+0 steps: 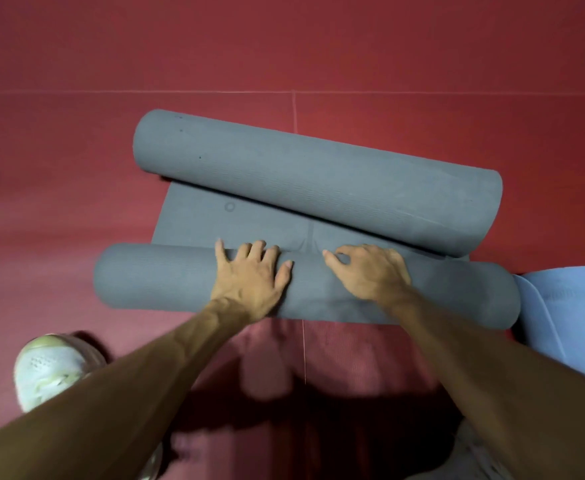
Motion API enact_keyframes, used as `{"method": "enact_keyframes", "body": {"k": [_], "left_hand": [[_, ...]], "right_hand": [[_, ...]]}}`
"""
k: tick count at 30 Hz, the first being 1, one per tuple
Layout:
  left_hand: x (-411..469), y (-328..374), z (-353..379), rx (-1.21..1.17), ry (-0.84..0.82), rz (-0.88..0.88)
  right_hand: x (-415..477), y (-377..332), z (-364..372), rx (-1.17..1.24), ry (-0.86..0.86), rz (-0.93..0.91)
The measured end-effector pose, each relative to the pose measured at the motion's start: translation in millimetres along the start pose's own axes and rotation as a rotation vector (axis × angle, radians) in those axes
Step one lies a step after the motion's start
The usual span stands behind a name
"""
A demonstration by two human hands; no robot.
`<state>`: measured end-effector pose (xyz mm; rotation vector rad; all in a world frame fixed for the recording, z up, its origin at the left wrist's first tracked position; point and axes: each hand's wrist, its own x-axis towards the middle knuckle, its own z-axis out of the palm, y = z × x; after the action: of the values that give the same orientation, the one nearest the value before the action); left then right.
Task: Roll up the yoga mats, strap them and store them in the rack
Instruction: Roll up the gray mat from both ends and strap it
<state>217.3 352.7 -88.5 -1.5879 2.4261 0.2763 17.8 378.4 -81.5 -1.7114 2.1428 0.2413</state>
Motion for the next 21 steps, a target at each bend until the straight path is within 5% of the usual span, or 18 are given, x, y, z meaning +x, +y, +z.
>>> {"method": "enact_keyframes", "body": {"k": [9, 21], "left_hand": [[3.1, 10.9, 3.7, -0.045, 0.059, -0.114], [31.6, 9.3, -7.5, -0.084, 0.036, -0.134]], "right_hand": [[15.2, 0.9, -11.0, 0.072, -0.068, 0.045], [43.1, 6.4, 2.9, 0.128, 0.331, 0.067]]}}
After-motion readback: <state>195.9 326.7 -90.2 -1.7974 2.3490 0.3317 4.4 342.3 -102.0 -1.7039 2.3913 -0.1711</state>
